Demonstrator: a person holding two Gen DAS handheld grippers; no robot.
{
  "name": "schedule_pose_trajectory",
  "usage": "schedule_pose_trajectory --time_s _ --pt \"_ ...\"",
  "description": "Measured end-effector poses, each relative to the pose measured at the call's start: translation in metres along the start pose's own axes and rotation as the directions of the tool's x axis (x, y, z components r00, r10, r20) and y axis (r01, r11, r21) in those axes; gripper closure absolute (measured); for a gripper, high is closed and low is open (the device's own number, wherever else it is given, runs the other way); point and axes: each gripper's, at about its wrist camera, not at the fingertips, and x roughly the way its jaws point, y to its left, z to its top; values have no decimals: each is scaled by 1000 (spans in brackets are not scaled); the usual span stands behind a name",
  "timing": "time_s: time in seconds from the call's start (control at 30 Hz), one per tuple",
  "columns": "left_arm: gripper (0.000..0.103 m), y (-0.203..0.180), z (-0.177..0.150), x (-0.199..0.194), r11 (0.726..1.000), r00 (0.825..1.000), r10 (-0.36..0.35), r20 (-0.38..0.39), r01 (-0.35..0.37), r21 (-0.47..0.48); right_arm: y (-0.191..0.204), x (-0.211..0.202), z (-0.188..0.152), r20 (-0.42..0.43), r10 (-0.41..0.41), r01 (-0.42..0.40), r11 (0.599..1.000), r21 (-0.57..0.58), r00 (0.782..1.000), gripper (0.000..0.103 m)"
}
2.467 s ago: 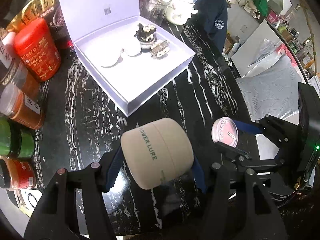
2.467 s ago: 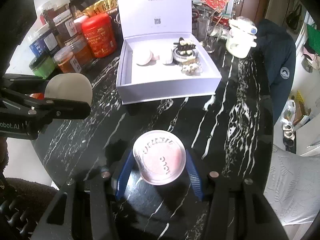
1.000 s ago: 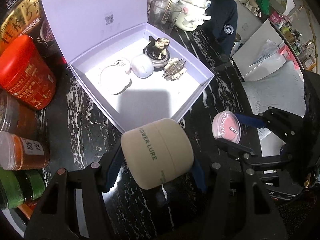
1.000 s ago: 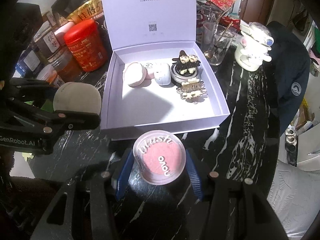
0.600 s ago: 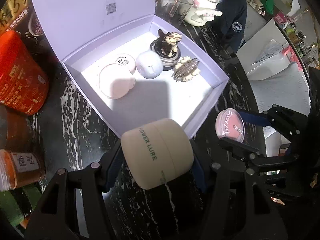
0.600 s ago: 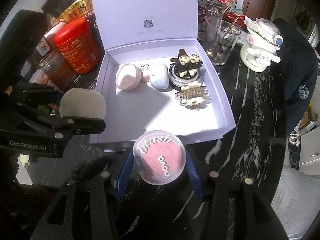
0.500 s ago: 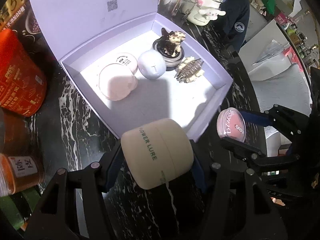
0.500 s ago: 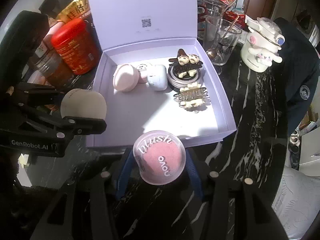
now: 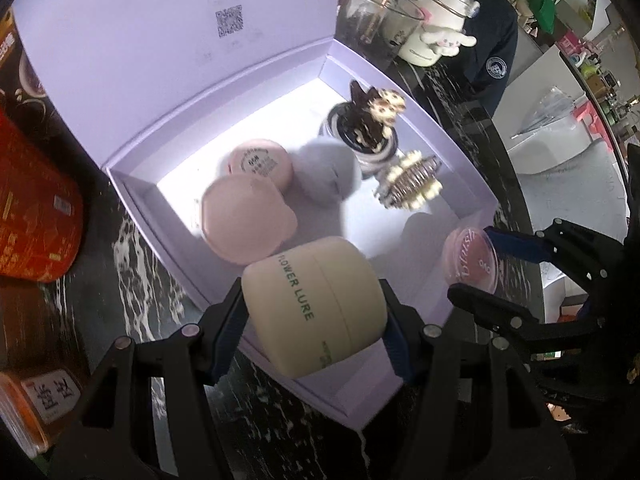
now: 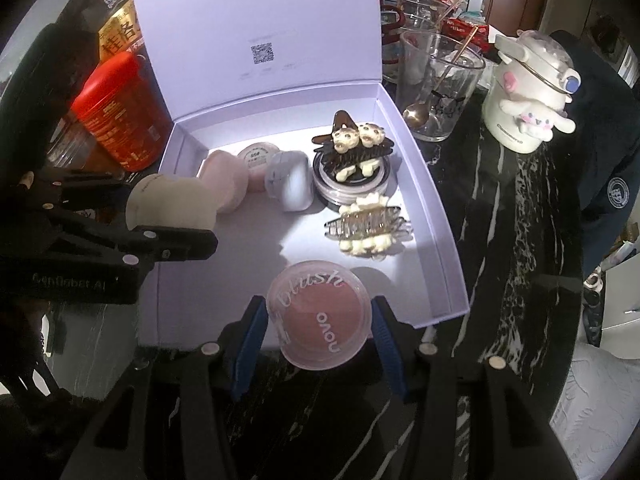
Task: Organize objects
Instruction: 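Move the cream jar and the blush compact over the inside of the box, then lower the blush compact into the box and open the right gripper while the left lowers the jar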
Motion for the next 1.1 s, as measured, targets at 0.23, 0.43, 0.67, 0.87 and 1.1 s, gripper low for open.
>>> schedule_pose_trajectory --time_s 0.23,0.43,0.67,0.87,1.1 --pt "43 10 16 10 1000 1000 15 3 -15 2 -2 10 10 2 5 -5 1000 -4 1000 49" --pt "43 18 22 19 1000 1000 27 0 -27 3 -6 17 17 6 7 -7 1000 2 1000 49" --pt "43 26 29 22 1000 999 29 15 -29 3 -9 23 23 13 -2 2 1000 7 1000 49" --pt "43 26 39 25 999 998 52 33 -52 12 -9 27 24 14 -5 5 1000 6 1000 49" --pt "43 32 45 24 998 997 61 45 -61 1 -4 31 24 7 6 -6 1000 1 1000 50"
